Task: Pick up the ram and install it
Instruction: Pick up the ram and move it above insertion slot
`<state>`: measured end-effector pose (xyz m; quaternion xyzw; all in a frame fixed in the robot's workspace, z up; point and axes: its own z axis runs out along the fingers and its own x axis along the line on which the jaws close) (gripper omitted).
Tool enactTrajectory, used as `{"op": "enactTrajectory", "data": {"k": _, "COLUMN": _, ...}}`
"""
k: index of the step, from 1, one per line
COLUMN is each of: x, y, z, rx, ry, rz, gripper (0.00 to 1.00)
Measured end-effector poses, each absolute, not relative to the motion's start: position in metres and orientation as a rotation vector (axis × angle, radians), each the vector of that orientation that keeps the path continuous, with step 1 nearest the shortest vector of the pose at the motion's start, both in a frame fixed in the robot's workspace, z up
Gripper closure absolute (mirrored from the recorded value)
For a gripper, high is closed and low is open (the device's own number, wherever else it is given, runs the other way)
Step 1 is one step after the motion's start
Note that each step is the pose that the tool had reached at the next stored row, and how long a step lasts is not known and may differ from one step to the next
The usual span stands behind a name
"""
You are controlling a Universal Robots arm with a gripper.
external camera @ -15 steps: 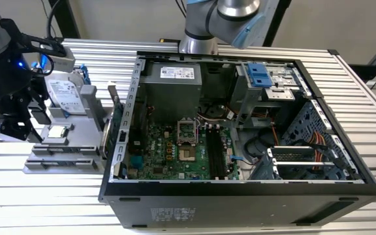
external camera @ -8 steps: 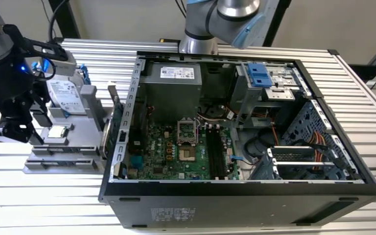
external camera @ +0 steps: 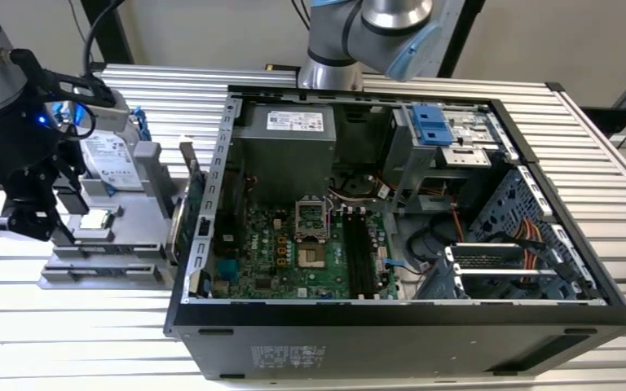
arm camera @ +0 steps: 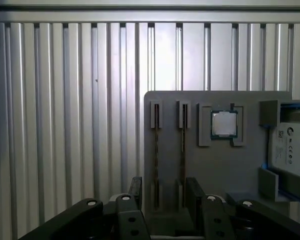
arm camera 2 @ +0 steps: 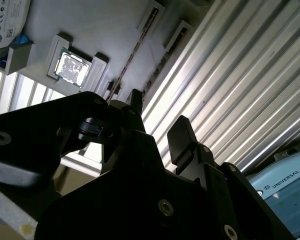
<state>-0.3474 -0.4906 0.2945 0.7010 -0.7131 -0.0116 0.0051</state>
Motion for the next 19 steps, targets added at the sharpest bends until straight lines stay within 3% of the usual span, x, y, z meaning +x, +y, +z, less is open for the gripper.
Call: {"op": "enactTrajectory", "data": {"k": 19, "x": -0.351, "y": -0.491, "z": 0.278, "rx": 2.195, "ry": -2.233, "rz": -0.036, "gripper": 0.00}}
